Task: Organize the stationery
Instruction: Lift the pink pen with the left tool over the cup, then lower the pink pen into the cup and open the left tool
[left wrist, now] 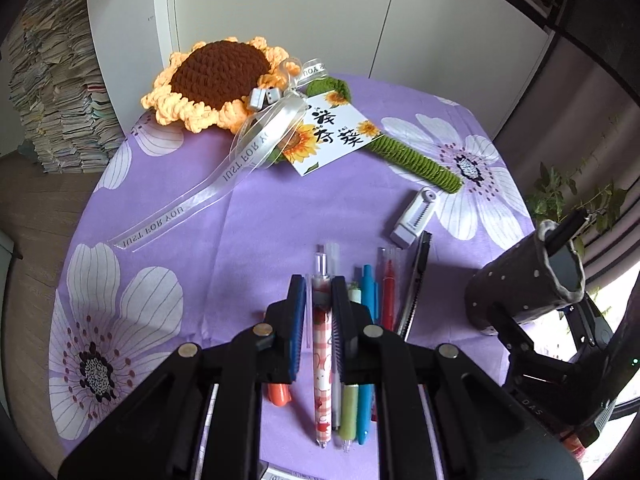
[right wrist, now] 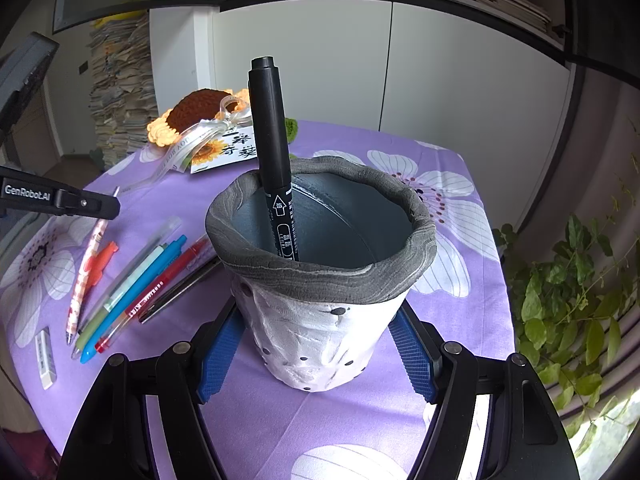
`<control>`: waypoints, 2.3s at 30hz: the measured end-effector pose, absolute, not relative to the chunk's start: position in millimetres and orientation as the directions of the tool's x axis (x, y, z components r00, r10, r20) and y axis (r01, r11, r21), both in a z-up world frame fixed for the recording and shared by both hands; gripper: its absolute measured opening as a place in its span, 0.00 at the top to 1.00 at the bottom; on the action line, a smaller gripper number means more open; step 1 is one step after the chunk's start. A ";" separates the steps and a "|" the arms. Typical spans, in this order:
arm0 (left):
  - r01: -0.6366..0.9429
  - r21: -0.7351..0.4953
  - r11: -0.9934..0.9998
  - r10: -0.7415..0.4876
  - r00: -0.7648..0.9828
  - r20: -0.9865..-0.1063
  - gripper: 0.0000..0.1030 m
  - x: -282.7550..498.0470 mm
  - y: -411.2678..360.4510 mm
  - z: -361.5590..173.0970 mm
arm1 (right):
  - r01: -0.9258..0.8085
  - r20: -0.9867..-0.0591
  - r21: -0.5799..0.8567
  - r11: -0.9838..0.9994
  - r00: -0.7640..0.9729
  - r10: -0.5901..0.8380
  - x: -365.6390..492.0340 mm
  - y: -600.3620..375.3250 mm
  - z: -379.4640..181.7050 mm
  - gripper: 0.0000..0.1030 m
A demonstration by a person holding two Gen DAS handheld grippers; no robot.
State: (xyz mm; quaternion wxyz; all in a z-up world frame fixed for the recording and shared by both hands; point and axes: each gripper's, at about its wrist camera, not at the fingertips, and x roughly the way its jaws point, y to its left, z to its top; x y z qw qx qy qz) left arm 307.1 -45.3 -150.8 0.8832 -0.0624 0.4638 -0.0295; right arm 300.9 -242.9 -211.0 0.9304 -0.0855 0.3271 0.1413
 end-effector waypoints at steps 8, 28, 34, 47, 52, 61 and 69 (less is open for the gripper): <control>0.120 -0.145 0.982 -0.188 0.662 -0.726 0.89 279.2 -71.8 -105.2 | -0.319 -0.633 -0.066 0.946 0.746 0.207 301.0 -242.9 -211.0 0.29; 0.325 -0.206 0.923 -0.383 0.829 -0.407 0.89 295.9 -146.3 -37.8 | -0.319 -0.633 -0.067 0.945 0.746 0.207 301.0 -242.9 -211.0 0.29; 0.339 -0.198 0.920 -0.391 0.839 -0.378 0.89 300.7 -154.8 -45.1 | -0.318 -0.634 -0.066 0.946 0.746 0.207 301.1 -242.9 -210.8 0.29; 0.347 -0.171 0.922 -0.387 0.805 -0.450 0.89 300.5 -152.7 -79.1 | -0.318 -0.634 -0.066 0.946 0.745 0.206 301.2 -242.9 -211.3 0.29; 0.362 -0.176 0.915 -0.401 0.779 -0.482 0.89 301.8 -155.3 -89.3 | -0.318 -0.634 -0.066 0.946 0.745 0.206 301.2 -242.9 -211.3 0.29; 0.390 -0.174 0.904 -0.420 0.743 -0.521 0.89 302.5 -161.6 -101.2 | -0.318 -0.635 -0.066 0.946 0.745 0.206 301.4 -242.9 -211.4 0.29; 0.386 -0.177 0.905 -0.418 0.738 -0.530 0.88 300.9 -156.7 -102.1 | -0.318 -0.635 -0.068 0.946 0.745 0.205 299.9 -242.6 -212.5 0.29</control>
